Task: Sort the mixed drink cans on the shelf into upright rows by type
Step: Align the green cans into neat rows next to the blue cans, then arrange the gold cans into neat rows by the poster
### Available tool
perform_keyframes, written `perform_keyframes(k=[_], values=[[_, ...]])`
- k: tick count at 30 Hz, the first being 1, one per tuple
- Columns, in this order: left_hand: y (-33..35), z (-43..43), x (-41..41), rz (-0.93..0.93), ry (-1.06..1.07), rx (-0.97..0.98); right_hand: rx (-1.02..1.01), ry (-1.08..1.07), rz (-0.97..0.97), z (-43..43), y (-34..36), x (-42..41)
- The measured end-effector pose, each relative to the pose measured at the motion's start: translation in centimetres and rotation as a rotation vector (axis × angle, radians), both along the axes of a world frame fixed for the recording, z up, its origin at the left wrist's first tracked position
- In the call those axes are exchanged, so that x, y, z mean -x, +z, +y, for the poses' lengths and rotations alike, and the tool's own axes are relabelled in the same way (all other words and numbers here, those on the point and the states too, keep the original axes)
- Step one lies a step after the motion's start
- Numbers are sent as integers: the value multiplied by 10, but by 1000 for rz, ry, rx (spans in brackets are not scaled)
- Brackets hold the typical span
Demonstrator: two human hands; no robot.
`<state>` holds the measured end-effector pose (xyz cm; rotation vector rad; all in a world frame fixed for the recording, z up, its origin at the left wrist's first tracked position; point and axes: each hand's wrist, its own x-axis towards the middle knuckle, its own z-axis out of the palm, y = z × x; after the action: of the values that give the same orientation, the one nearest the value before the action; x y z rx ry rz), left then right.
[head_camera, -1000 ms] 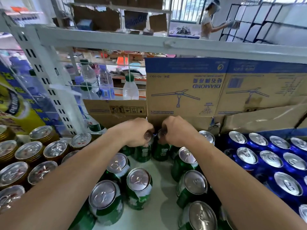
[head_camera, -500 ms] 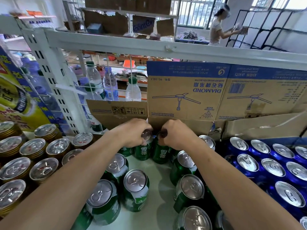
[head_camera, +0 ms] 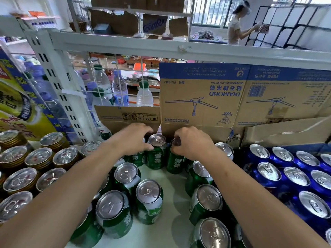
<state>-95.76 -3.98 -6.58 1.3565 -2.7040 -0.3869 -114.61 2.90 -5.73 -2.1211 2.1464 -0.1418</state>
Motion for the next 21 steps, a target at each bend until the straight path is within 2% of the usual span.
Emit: perform_keyframes(k=[4, 7, 10, 15, 21], values=[[-1, -4, -13, -80, 82, 32, 60, 49, -84, 3, 10, -14], [-4, -3, -15, -125, 144, -35, 22, 102, -164, 7, 15, -23], [-3, -3, -17, -99, 163, -48, -131, 205, -192, 18, 24, -35], [0, -1, -25, -69, 208, -26, -426, 308, -110, 46, 19, -63], [4, 11, -24, -33, 190, 0, -278, 393, -108, 61, 7, -73]])
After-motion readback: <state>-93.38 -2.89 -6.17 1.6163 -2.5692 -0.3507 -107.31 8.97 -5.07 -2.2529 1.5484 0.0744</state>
